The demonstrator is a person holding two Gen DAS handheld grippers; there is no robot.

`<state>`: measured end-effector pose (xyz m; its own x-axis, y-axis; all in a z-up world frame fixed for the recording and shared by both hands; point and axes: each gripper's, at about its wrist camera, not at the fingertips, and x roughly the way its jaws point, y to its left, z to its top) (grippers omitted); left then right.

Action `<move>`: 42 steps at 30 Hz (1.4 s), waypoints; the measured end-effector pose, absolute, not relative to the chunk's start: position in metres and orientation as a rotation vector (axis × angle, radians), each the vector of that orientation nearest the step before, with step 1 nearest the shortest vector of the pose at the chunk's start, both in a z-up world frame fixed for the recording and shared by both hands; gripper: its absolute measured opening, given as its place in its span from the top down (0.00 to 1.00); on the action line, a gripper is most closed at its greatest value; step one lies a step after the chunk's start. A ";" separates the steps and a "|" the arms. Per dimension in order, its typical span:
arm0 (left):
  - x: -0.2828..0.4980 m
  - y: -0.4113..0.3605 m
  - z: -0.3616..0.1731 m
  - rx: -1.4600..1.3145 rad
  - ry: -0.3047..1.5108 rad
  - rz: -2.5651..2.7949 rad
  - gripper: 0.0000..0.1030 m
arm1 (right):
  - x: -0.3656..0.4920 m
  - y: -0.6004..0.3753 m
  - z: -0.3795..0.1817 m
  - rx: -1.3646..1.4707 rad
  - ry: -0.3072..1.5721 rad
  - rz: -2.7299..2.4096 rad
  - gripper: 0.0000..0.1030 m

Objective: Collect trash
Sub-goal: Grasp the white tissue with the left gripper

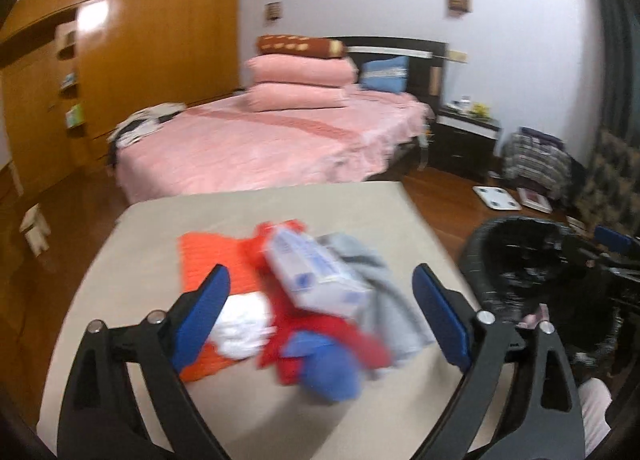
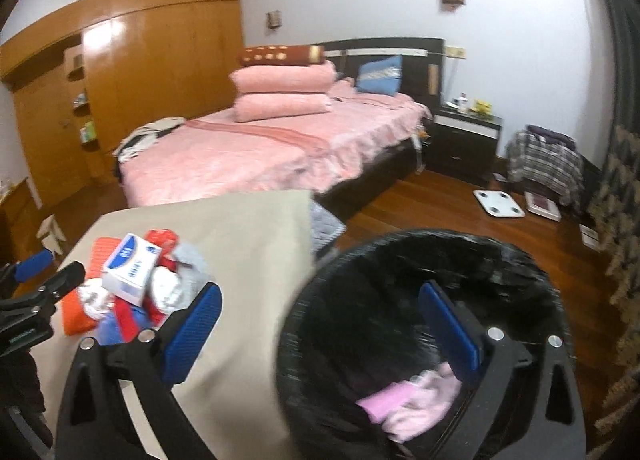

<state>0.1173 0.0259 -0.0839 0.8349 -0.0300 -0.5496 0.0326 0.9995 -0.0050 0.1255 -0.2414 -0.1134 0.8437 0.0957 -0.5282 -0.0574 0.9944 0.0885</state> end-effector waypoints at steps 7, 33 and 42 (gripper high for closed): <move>0.131 0.069 -0.110 -0.022 0.657 0.058 0.29 | 0.139 -0.194 -0.126 0.035 0.579 0.158 0.06; 0.133 0.083 -0.137 -0.030 0.688 0.017 0.93 | 0.166 -0.139 -0.145 -0.029 0.625 0.251 0.10; 0.142 0.084 -0.162 -0.022 0.760 0.000 0.52 | 0.169 -0.138 -0.150 -0.040 0.641 0.241 0.10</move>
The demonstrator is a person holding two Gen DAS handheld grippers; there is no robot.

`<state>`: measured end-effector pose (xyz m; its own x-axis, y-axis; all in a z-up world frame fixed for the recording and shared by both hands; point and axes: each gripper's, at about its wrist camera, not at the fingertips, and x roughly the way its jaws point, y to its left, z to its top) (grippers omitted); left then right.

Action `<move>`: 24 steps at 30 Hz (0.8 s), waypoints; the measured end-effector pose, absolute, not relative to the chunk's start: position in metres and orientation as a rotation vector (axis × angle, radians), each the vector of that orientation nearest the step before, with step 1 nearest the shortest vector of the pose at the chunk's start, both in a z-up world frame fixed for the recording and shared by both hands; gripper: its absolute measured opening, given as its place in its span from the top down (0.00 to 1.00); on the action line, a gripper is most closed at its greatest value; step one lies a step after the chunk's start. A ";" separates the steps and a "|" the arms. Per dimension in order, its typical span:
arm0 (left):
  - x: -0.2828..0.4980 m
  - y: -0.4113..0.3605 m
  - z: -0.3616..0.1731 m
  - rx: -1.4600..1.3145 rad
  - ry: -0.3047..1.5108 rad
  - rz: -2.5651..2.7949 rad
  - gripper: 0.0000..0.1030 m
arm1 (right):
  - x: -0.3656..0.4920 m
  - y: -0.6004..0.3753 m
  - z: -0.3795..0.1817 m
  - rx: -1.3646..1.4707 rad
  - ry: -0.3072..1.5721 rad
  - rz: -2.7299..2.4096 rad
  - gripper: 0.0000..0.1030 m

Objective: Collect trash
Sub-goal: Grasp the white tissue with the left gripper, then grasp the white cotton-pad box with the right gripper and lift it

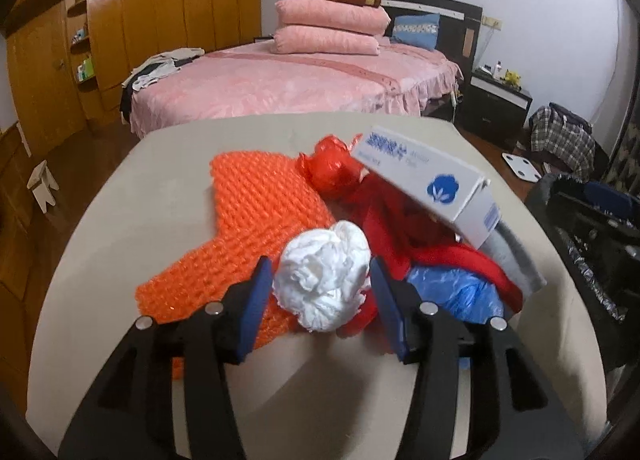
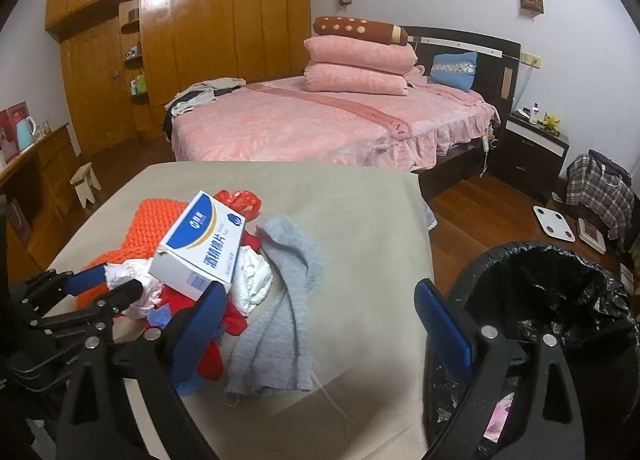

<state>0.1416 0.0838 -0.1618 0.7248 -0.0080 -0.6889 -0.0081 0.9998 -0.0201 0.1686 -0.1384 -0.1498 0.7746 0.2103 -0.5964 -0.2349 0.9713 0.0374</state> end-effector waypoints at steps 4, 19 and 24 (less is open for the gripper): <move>0.144 0.084 -0.169 -0.024 0.775 -0.001 0.70 | 0.170 -0.137 -0.152 -0.041 0.647 0.238 0.10; 0.123 0.110 -0.121 -0.083 0.648 0.029 0.77 | 0.182 -0.105 -0.145 -0.026 0.631 0.310 0.11; 0.123 0.123 -0.115 -0.073 0.636 0.066 0.77 | 0.189 -0.091 -0.143 -0.008 0.645 0.342 0.14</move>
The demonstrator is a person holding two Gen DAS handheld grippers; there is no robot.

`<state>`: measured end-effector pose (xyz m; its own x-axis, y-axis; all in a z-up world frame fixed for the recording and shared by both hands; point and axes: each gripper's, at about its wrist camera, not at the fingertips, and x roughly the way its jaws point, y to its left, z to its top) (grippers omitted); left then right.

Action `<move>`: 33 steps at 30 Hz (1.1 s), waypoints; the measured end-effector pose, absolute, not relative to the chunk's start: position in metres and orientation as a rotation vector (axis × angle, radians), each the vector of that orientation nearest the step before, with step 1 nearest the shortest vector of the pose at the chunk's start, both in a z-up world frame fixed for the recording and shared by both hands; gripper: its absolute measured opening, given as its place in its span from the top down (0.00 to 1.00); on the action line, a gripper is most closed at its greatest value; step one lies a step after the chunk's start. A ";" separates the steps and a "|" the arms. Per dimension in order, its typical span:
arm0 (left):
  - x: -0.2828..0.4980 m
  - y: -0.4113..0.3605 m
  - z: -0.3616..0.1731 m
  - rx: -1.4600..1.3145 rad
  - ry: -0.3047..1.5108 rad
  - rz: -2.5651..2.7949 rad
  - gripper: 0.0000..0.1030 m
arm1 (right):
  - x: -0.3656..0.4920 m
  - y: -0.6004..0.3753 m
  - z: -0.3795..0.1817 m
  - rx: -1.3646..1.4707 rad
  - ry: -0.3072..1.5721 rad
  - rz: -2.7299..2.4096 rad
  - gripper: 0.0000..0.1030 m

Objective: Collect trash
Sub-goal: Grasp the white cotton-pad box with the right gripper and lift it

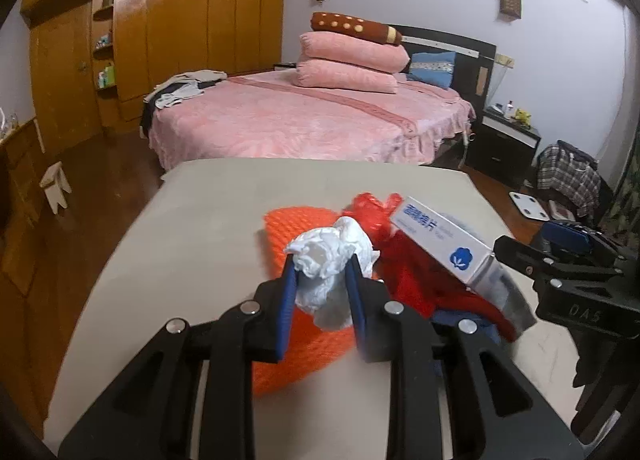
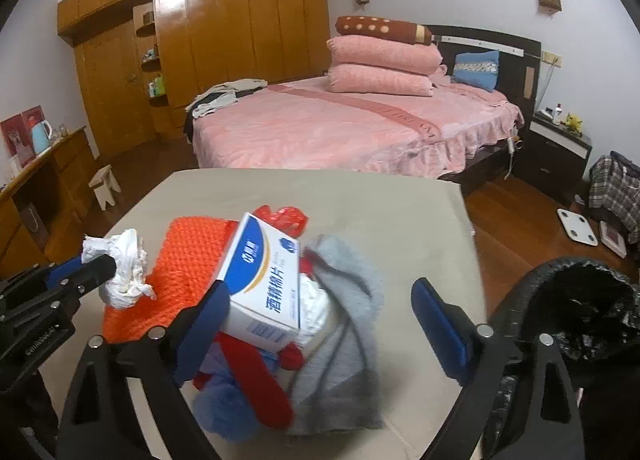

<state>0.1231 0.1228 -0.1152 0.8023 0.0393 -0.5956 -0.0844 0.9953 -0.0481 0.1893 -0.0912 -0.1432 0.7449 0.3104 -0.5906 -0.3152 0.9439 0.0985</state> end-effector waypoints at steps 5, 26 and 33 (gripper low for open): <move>0.123 0.132 -0.114 -0.068 0.635 0.094 0.77 | 0.195 -0.080 -0.142 0.008 0.665 0.366 0.18; 0.130 0.153 -0.110 -0.083 0.620 0.112 0.77 | 0.215 -0.043 -0.165 -0.013 0.747 0.354 0.18; 0.131 0.156 -0.111 -0.083 0.631 0.112 0.77 | 0.219 -0.048 -0.178 0.031 0.818 0.381 0.40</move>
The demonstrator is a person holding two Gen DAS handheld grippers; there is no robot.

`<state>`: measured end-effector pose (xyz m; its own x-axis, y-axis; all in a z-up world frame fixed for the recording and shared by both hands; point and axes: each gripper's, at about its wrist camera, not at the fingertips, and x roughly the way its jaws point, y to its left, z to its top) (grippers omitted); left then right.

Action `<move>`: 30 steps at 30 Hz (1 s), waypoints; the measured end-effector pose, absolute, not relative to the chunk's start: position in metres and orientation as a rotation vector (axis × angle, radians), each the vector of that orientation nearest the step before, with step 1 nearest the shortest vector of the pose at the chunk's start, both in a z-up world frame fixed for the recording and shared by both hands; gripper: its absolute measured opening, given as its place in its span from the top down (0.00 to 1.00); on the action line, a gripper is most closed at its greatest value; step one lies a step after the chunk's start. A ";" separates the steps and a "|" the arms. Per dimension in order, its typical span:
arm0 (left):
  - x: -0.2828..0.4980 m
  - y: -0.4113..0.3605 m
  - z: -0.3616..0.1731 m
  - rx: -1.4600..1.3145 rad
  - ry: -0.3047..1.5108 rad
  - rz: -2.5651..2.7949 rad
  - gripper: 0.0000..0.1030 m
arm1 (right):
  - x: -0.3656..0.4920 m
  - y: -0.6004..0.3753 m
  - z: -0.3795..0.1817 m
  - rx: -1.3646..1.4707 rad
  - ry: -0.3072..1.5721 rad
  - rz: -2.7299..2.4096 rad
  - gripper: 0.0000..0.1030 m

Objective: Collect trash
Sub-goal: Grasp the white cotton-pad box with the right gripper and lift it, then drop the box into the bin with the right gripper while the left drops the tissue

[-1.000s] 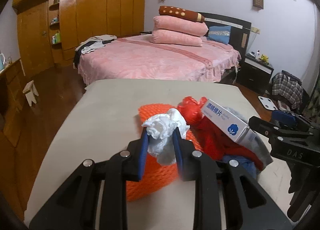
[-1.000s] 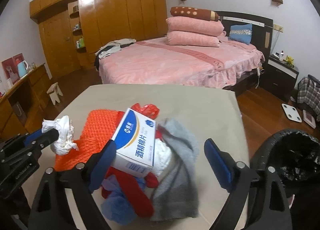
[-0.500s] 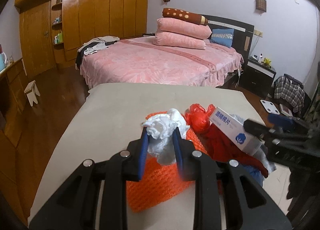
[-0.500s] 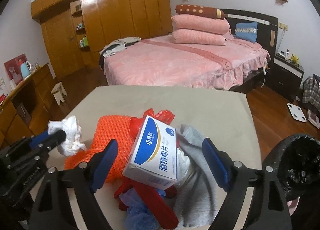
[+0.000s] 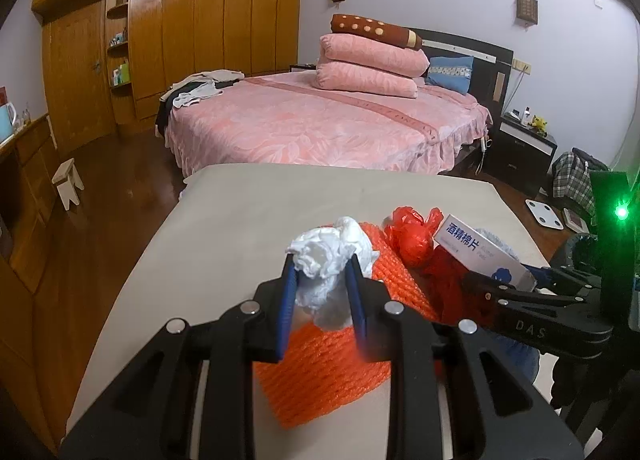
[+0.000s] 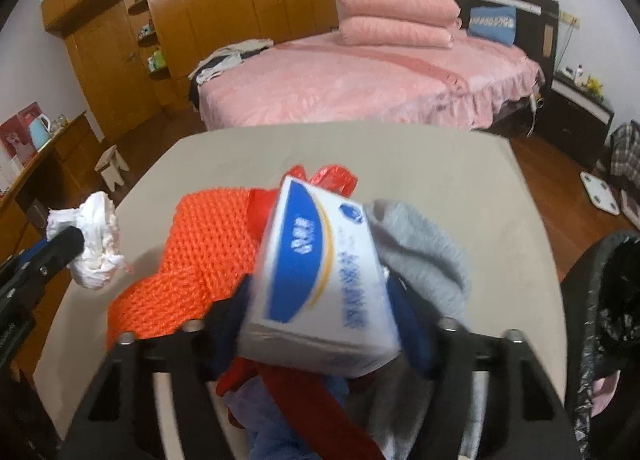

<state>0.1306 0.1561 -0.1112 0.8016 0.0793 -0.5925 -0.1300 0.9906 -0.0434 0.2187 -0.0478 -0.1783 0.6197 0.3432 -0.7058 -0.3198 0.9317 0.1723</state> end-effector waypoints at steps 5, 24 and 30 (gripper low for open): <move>0.132 0.152 -0.108 -0.080 0.630 0.105 0.77 | 0.203 -0.052 -0.163 -0.007 0.745 0.398 0.41; 0.126 0.099 -0.082 -0.060 0.598 0.002 0.77 | 0.162 -0.108 -0.105 -0.021 0.596 0.328 0.41; 0.124 0.071 -0.072 -0.043 0.581 -0.050 0.77 | 0.149 -0.137 -0.092 -0.009 0.568 0.283 0.41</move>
